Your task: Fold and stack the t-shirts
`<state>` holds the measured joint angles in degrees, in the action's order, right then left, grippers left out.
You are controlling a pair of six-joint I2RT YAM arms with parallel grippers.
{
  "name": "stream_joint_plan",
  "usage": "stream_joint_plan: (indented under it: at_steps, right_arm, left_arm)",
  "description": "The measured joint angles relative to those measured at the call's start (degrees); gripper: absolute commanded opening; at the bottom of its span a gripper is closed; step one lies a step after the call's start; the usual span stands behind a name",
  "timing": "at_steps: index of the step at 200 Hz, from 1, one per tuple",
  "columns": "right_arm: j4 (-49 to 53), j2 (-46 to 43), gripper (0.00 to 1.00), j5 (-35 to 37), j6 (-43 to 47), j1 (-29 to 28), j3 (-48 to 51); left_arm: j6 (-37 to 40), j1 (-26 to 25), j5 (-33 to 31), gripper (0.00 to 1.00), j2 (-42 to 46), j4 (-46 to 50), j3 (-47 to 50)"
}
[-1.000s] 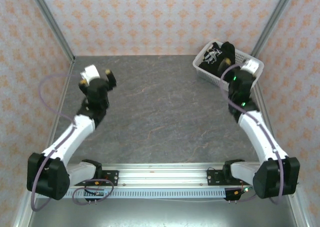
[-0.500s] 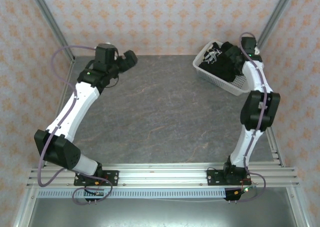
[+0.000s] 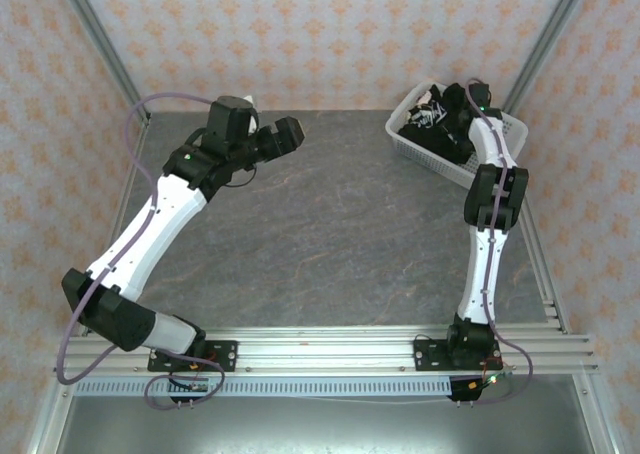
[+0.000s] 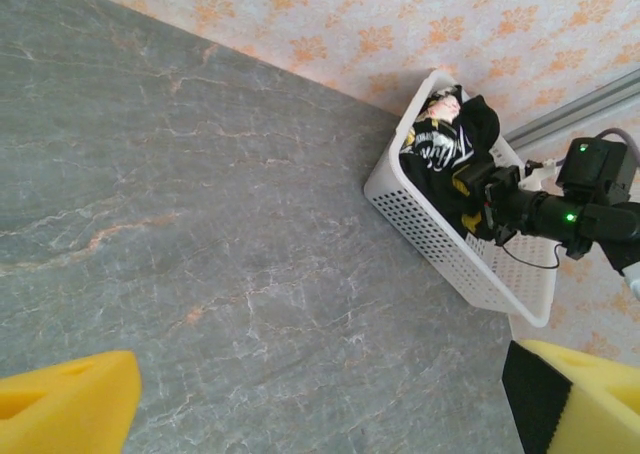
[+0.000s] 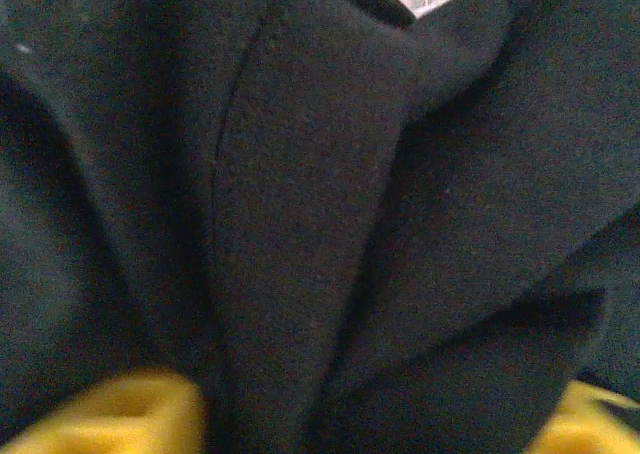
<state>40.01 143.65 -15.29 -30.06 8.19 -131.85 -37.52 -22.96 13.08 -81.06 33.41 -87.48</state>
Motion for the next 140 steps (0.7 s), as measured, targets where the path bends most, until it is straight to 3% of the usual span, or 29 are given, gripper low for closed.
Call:
stream_joint_plan:
  at_steps: [3,62,111,140]
  right_arm:
    - [-0.2,0.0,0.0,0.0,0.0,0.0,0.1]
    - [-5.1,-12.9,0.0,6.1,-0.6,-1.3,10.8]
    - [-5.5,-31.7,0.0,12.2,0.8,-5.1,10.8]
    - [-5.0,-40.3,0.0,13.6,2.6,-7.4,5.6]
  left_arm:
    - [0.0,0.0,0.0,0.93,0.3,0.2,0.0]
    - [0.0,0.0,-3.4,0.88,4.9,2.3,2.5]
    - [0.0,-0.1,-6.4,0.87,3.2,3.9,4.3]
    - [0.0,-0.1,-7.7,0.87,1.3,4.4,4.3]
